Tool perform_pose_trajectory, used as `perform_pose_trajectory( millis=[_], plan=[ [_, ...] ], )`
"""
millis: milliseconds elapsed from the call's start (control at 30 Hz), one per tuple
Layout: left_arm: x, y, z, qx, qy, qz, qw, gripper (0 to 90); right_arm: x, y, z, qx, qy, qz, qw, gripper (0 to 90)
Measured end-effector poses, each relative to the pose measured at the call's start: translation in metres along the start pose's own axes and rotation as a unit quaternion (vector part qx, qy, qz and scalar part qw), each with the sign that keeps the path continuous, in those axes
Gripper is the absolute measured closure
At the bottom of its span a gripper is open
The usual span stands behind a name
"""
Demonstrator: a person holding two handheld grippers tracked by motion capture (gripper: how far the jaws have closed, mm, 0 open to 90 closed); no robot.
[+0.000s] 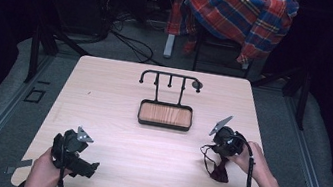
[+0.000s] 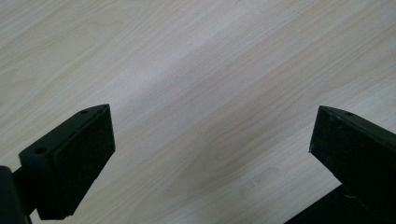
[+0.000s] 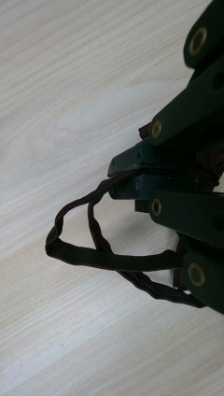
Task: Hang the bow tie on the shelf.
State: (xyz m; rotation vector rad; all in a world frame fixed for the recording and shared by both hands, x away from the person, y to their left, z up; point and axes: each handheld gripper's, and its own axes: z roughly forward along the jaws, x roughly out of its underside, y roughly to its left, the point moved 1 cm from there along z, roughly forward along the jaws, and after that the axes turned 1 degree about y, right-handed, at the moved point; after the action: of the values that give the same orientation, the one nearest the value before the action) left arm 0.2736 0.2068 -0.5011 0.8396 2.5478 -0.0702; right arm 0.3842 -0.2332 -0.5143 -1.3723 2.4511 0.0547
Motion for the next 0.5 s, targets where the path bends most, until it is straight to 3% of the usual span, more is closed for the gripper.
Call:
perform_pose_trajectory(
  millis=[500],
  plan=[
    [0.000, 0.000, 0.000, 0.001, 0.003, 0.003, 1.0000, 0.1, -0.005, -0.004, -0.019, 0.021, -0.060, 0.053, 0.9966, 87.9]
  ],
)
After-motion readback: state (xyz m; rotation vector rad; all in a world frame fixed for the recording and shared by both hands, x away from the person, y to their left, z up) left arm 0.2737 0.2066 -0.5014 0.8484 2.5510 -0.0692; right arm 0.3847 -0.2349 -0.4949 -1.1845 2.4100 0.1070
